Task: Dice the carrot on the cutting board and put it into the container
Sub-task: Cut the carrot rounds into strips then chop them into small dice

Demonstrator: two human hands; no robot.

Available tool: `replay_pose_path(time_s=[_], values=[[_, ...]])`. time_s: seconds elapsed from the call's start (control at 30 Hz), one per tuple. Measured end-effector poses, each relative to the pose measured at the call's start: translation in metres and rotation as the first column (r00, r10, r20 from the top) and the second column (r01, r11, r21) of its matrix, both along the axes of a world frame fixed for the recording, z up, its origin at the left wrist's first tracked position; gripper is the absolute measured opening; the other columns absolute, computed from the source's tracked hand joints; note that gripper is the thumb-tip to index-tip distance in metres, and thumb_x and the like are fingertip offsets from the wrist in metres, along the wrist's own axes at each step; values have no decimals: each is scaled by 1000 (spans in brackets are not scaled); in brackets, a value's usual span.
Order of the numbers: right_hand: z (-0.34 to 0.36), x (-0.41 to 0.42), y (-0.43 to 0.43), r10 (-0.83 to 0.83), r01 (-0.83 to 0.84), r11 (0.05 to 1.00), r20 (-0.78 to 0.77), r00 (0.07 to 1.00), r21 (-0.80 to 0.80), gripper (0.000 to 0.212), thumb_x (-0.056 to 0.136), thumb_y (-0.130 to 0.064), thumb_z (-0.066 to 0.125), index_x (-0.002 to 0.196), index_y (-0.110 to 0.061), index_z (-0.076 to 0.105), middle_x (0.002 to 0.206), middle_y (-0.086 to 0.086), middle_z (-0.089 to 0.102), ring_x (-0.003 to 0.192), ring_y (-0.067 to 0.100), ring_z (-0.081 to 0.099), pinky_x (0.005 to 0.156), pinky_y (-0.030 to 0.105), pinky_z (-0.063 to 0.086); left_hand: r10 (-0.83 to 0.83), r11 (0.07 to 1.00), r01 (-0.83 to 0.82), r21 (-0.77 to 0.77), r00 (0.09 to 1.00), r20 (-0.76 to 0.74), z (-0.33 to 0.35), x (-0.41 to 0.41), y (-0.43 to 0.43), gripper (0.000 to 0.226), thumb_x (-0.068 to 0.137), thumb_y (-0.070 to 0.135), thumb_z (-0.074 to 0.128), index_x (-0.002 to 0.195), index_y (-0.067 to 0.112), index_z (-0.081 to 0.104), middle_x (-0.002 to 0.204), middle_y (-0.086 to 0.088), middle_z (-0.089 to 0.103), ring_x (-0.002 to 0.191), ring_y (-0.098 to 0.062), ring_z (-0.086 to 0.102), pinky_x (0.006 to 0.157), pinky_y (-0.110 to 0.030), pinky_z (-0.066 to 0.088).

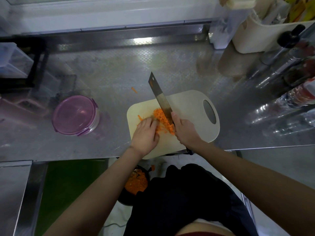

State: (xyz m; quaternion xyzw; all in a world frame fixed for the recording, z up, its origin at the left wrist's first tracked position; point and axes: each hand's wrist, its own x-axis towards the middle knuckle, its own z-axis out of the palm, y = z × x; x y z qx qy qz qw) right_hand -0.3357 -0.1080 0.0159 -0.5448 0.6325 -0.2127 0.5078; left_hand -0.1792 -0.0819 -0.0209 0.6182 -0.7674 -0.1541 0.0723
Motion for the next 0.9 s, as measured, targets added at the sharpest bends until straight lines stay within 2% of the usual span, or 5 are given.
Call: replay_pose_path(time_s=[0.2, 0.33, 0.47, 0.73, 0.9], values=[[-3, 1, -2, -1, 1, 1000, 10, 1000, -3, 63, 97, -52, 28, 43, -22, 38, 43, -6, 41, 46, 11, 38, 54, 27, 32, -42, 998, 44, -54, 998, 48, 3, 11, 0, 48, 84, 30, 59, 123, 5, 48, 122, -12, 49, 123, -31, 41, 116, -36, 9], [-3, -1, -2, -14, 14, 1000, 33, 999, 1, 63, 97, -51, 29, 41, -23, 37, 34, -10, 40, 45, 9, 37, 51, 25, 29, 66, 998, -67, 21, 997, 50, 3, 15, 1, 85, 83, 46, 60, 146, 7, 19, 149, -15, 24, 142, -29, 12, 116, -39, -11], [-2, -2, -2, -25, 25, 1000, 40, 999, 0, 63, 97, -51, 31, 41, -23, 40, 36, -9, 42, 47, 9, 39, 52, 24, 30, 197, 969, -189, 161, 980, -32, -1, 13, 4, 89, 85, 47, 58, 147, 6, 10, 153, -16, 14, 143, -28, 6, 118, -37, 5], [2, -7, 0, 9, -9, 1000, 28, 1000, -4, 60, 98, -50, 30, 48, -18, 40, 48, -2, 41, 47, 11, 38, 52, 26, 30, 97, 990, -80, 113, 984, -152, 6, 12, 10, 68, 84, 25, 63, 143, 17, 28, 132, -5, 39, 122, -24, 40, 101, -32, 36], [2, -9, 2, -7, 7, 1000, 64, 998, 1, 66, 98, -49, 31, 39, -22, 42, 36, -10, 43, 46, 6, 39, 52, 22, 29, 70, 993, -49, 106, 976, -206, 8, 14, 8, 65, 82, 26, 65, 139, 19, 34, 130, -3, 43, 122, -25, 40, 107, -38, 31]])
